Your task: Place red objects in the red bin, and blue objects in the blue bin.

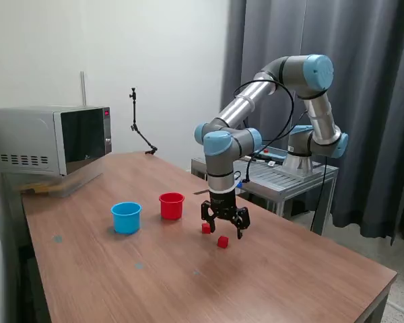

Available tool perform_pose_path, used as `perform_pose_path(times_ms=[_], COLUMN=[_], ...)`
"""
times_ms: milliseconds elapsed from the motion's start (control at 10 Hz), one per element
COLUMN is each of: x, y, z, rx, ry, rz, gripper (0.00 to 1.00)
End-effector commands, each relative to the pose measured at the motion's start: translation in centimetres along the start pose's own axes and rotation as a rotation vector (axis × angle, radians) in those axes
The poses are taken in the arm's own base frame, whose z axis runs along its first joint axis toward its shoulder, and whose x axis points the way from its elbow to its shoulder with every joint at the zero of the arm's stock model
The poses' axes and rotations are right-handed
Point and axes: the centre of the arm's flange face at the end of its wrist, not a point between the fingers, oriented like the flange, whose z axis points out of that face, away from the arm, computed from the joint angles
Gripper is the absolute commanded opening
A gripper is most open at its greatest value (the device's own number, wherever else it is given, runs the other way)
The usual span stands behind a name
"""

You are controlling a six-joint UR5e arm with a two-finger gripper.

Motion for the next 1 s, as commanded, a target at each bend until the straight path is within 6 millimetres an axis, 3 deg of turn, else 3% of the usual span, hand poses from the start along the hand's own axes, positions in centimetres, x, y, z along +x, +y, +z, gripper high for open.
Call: perform_pose_path(times_ms=[0,900], x=[-0.17,-0.24], y=[0.21,0.69], z=[0.45,1.03], rx=[0.004,0.005], ry=[0.001,0.003], rz=[0.001,-0.002], gripper=[1.00,1.00])
